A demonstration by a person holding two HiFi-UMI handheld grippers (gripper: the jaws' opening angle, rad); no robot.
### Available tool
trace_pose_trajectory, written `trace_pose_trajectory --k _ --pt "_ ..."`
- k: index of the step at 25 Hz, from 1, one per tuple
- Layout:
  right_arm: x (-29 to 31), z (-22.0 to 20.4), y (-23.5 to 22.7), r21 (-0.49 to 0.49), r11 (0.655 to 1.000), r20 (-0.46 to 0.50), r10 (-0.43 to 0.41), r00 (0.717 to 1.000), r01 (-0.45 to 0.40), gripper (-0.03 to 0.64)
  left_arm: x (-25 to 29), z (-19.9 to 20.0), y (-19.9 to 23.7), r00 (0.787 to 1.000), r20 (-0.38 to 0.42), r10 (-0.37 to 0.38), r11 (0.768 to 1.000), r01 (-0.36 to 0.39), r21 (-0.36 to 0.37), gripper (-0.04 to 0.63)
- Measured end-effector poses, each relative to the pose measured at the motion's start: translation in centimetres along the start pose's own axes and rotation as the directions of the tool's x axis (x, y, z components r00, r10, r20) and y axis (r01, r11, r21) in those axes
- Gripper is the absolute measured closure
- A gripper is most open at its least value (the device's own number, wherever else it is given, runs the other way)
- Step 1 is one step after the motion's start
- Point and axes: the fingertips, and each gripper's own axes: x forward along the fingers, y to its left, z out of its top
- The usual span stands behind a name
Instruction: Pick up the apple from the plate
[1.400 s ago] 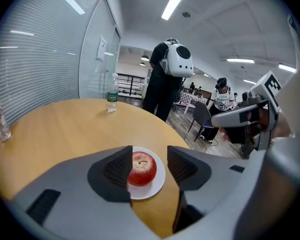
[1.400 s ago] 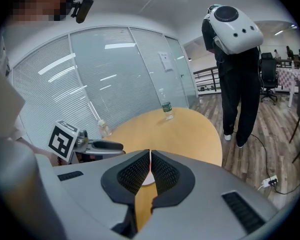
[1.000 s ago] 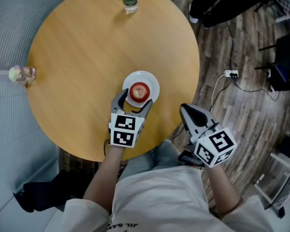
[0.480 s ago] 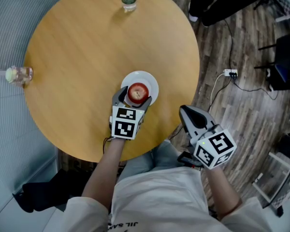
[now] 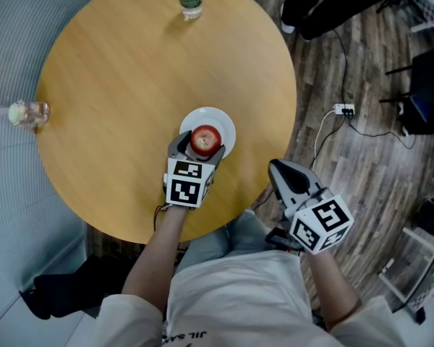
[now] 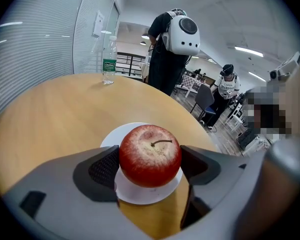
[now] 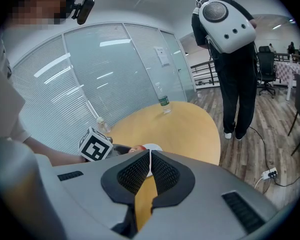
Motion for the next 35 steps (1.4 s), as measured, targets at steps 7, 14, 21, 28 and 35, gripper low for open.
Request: trace_pose_trajectory --k 7,14,21,28,35 --pt "-0.5 0.3 0.1 -0.005 1.000 0.019 -0.004 1.000 0.004 0.584 -0.7 0.2 -0.4 1.000 0.019 0.002 1.000 -0.002 0.006 0.212" --pt "-1.6 1.0 1.1 -0.031 1.000 0.041 0.007 0.999 -0.006 0.584 -3.0 1.1 -1.1 0.998 0.063 0.008 1.000 -0.008 -0.002 0.212" --pt "-3.2 1.7 2.6 -0.067 0.998 0.071 0.014 0.997 -0.009 0.584 -6.7 2.1 -1.9 0.993 0.120 0.008 1.000 -0.008 0.002 0.212" --pt "-5.0 2.1 4.0 -0.094 0.995 0.102 0.026 0.994 -0.017 0.584 -11.7 3.4 -3.9 0.979 0.201 0.010 0.999 -0.017 0.035 0.212" --pt "-6.7 2.7 5.3 -0.119 0.993 0.139 0.028 0.990 -0.011 0.584 -17.4 4.1 -5.8 0.956 0.294 0.004 0.999 -0.019 0.049 0.212"
